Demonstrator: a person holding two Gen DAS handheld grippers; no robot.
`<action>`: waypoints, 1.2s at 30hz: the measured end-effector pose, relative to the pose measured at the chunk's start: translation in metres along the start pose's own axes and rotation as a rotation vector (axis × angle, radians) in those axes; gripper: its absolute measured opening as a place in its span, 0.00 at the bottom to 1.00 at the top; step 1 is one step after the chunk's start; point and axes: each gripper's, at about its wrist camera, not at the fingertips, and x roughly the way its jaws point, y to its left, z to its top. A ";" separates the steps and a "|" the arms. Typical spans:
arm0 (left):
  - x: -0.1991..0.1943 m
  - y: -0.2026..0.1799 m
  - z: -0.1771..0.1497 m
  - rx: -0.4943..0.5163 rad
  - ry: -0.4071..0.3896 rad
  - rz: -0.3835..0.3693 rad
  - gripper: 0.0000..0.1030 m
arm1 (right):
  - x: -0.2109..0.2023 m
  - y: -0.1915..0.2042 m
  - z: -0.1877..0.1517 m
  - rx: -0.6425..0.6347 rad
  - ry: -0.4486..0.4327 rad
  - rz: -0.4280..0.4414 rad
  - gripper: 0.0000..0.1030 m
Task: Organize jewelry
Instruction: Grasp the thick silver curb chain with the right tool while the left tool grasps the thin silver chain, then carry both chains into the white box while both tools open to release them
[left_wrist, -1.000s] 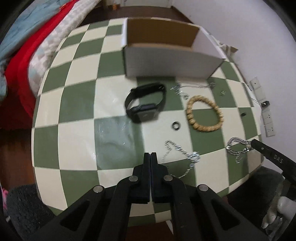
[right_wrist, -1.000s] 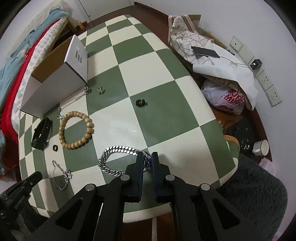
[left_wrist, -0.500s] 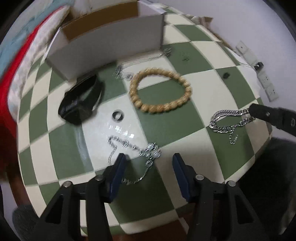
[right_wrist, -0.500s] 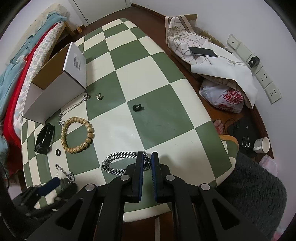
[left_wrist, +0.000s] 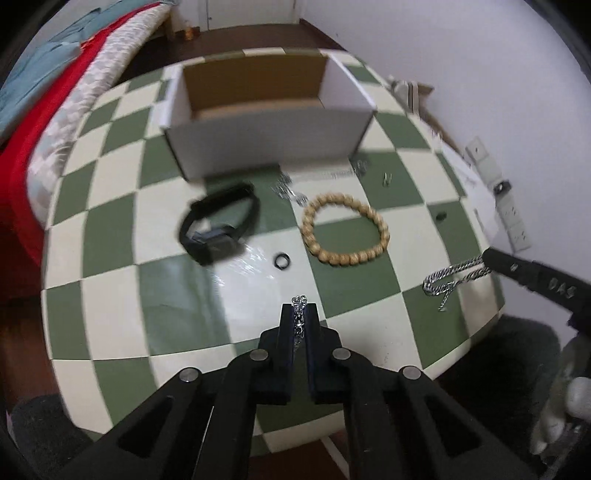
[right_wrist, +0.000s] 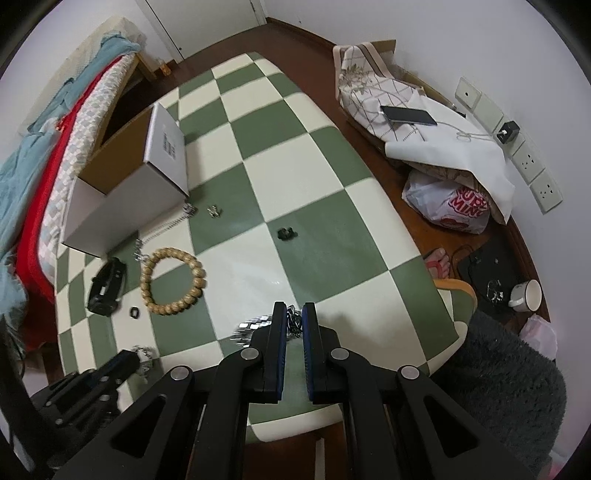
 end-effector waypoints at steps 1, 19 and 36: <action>-0.005 0.002 0.002 -0.010 -0.013 0.000 0.03 | -0.002 0.001 0.001 -0.004 -0.003 0.006 0.08; -0.084 0.016 0.060 -0.072 -0.183 0.011 0.03 | -0.054 0.059 0.021 -0.118 -0.045 0.151 0.08; -0.066 0.044 0.178 -0.087 -0.155 -0.069 0.03 | -0.088 0.155 0.121 -0.260 -0.136 0.260 0.08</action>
